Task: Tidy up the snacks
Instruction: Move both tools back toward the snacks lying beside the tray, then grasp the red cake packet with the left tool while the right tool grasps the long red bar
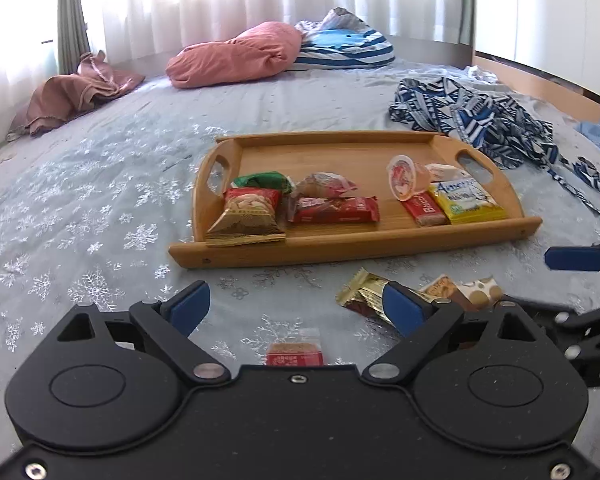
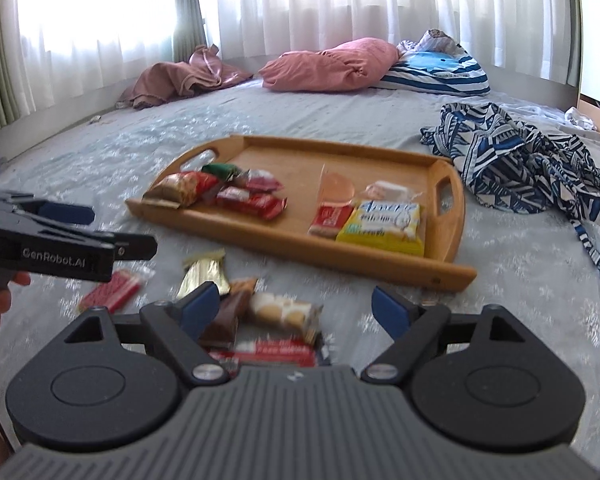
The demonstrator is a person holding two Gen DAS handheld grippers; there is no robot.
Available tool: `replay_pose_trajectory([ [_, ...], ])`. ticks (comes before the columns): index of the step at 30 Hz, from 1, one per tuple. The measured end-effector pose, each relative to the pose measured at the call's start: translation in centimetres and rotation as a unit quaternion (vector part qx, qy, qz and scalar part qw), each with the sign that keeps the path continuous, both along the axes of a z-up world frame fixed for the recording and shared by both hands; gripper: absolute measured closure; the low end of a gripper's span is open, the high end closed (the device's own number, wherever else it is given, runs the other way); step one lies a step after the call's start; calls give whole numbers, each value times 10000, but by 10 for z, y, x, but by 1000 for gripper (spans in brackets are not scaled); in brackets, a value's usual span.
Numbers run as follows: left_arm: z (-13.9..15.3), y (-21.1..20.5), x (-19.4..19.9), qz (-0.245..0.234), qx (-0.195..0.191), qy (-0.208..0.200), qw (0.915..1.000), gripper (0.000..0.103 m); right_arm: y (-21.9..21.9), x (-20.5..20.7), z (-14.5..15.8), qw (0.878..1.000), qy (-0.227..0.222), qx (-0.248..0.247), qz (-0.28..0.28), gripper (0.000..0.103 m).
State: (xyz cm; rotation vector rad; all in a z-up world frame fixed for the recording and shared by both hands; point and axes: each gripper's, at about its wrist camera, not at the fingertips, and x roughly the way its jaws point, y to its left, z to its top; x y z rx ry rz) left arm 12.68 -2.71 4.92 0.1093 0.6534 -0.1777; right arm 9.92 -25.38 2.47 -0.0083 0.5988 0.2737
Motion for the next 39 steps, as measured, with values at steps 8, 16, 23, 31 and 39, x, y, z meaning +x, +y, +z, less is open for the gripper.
replay_pose_trajectory([
  [8, 0, 9, 7, 50, -331, 902, 9954, 10, 7, -15, -13, 9994, 256, -3, 223, 9],
  [16, -11, 13, 15, 143, -292, 1499, 9882, 29, 20, -20, -21, 9987, 388, 96, 303, 3],
  [23, -18, 7, 18, 91, -356, 1656, 9855, 48, 35, -17, -23, 9978, 465, 326, 336, 2],
  [31, -15, 6, 19, 13, -585, 1659, 9844, 72, 53, -20, -23, 9985, 420, -74, 340, 17],
  [39, -12, 9, 26, 155, -969, 1725, 9801, 72, 39, -29, -14, 9994, 284, -95, 188, 79],
])
